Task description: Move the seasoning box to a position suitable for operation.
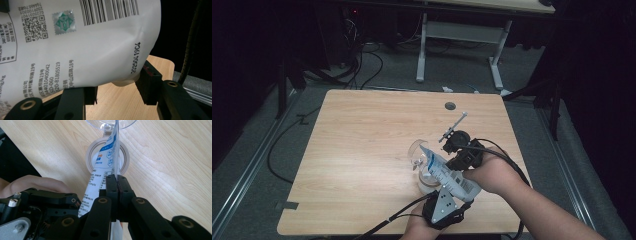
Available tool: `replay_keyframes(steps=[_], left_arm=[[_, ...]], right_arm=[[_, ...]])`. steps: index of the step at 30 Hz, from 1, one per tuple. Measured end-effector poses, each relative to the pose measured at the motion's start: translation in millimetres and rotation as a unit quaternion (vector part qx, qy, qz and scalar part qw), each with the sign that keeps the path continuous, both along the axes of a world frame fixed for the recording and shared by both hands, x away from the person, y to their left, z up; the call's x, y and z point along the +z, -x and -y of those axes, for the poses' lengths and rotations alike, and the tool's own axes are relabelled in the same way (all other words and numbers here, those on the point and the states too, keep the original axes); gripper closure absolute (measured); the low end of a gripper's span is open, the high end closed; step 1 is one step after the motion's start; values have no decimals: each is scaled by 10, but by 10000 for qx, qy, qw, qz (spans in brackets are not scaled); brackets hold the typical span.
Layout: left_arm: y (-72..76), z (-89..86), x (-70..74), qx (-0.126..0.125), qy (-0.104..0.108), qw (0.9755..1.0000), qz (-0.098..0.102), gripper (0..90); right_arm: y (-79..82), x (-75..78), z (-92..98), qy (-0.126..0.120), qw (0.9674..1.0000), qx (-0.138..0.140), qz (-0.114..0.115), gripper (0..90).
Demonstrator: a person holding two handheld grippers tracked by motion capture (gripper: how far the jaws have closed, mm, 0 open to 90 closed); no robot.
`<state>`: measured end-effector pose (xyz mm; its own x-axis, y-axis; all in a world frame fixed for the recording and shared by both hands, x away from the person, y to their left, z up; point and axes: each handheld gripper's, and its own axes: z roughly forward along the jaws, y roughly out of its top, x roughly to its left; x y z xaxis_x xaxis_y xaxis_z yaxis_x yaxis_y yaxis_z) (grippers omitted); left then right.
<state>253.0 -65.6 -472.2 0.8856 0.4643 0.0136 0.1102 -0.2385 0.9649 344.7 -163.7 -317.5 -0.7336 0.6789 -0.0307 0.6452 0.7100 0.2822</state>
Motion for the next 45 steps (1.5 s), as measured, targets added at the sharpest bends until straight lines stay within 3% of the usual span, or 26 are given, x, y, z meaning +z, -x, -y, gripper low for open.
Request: replay_keyframes(steps=[45], left_arm=[[2,11,40,6,121,9999,0,568]], right_arm=[[12,33,-31,41,10000,11,25,896]])
